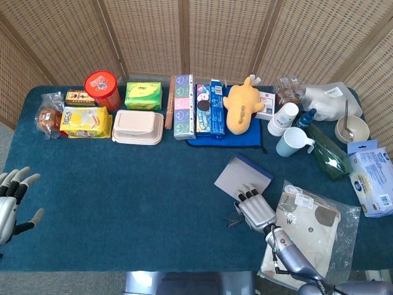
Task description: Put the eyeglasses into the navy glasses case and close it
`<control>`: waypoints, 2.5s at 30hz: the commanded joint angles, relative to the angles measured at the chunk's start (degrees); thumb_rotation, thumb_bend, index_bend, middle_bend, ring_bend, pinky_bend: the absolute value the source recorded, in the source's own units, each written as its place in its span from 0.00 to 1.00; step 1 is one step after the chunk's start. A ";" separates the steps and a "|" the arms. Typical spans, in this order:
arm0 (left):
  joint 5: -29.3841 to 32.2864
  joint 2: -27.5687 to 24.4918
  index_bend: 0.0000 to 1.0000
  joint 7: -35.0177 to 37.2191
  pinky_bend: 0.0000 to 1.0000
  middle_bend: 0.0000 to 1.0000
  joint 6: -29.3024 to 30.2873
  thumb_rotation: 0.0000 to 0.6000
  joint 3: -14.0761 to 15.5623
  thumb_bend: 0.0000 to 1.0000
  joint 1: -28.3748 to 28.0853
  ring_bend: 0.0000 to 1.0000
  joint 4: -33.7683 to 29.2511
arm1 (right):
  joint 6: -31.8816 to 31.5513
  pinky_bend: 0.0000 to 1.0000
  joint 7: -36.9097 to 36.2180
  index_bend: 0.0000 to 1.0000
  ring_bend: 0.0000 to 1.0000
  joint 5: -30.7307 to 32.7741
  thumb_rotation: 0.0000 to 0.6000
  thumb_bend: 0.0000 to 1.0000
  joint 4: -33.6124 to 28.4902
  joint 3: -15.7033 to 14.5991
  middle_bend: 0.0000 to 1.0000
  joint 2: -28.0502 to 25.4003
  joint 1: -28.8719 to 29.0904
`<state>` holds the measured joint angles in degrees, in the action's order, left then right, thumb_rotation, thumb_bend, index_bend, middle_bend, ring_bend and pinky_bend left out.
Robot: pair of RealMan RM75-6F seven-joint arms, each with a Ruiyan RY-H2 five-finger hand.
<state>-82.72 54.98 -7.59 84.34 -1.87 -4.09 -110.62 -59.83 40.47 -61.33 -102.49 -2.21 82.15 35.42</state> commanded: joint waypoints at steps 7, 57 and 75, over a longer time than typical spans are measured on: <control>-0.12 -0.05 0.15 0.11 0.00 0.07 0.20 1.00 0.01 0.28 0.12 0.04 0.07 | 0.38 0.11 -0.66 0.48 0.07 0.38 1.00 0.38 -0.15 0.51 0.18 0.24 0.24; -2.34 -1.15 0.14 0.92 0.00 0.07 1.95 1.00 0.27 0.28 1.06 0.04 -0.49 | -3.53 0.12 -7.63 0.56 0.13 1.31 1.00 0.40 2.14 9.86 0.24 3.30 1.36; -3.66 -2.06 0.14 1.26 0.00 0.06 3.39 1.00 0.78 0.28 2.08 0.04 -1.15 | -3.47 0.12 -8.13 0.37 0.09 6.71 1.00 0.42 10.91 12.62 0.18 7.96 2.83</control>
<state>-86.34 52.95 -6.36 87.69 -1.12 -2.04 -111.75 -63.35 32.49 -55.17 -92.42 10.12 89.43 38.04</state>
